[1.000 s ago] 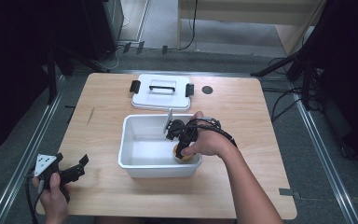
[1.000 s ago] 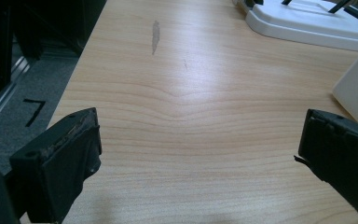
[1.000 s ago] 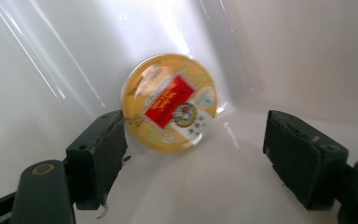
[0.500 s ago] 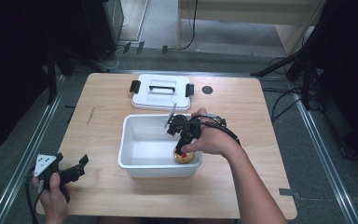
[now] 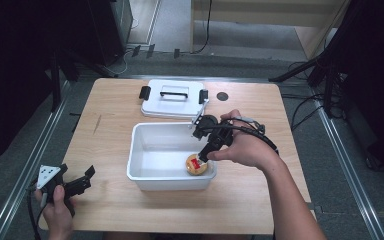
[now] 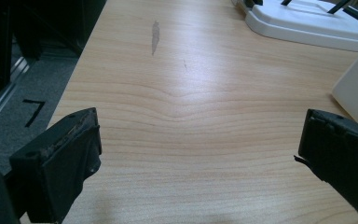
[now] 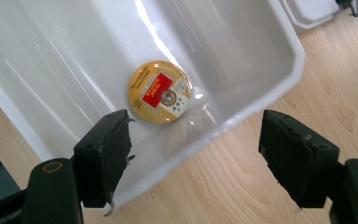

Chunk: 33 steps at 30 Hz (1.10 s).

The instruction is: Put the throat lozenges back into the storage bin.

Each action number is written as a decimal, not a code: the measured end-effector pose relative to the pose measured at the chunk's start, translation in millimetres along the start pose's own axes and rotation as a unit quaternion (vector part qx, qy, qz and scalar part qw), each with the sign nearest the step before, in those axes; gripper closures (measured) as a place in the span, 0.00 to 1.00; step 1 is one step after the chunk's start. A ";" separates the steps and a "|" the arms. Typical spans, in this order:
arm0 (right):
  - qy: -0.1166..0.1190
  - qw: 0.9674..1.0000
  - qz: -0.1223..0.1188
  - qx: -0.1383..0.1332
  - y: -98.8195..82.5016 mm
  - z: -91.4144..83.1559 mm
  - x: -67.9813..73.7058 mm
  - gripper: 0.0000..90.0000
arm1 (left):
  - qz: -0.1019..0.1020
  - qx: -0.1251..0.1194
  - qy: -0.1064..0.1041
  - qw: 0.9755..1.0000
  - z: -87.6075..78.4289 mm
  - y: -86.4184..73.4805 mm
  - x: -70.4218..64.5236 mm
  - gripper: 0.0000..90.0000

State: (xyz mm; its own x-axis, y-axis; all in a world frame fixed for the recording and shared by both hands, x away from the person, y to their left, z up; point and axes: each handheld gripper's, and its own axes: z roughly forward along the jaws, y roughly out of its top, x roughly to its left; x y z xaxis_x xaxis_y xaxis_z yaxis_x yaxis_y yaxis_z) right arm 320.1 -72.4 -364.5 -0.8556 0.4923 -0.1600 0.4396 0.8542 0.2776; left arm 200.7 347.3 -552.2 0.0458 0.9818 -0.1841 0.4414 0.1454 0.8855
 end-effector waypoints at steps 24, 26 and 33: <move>-0.020 0.996 0.086 0.019 -83.4 7.1 -28.5 0.18 | 0.001 0.000 0.000 1.000 -0.3 -0.2 -0.2 0.00; -0.022 0.995 0.097 0.023 -91.0 10.8 -29.8 0.15 | 0.001 0.000 0.001 1.000 -0.3 -0.2 -0.2 0.00; -0.011 0.990 0.137 0.029 -121.4 19.1 -34.8 0.01 | 0.002 0.000 0.001 1.000 -0.3 -0.2 -0.4 0.00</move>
State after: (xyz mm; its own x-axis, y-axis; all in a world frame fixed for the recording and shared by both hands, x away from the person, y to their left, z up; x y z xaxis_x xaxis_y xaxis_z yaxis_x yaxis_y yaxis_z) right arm 301.7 -190.0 -410.8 -0.6961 0.7099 -0.1072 0.6699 0.6959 0.2589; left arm 200.3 347.0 -552.2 0.0455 0.9827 -0.1796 0.4412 0.1416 0.8862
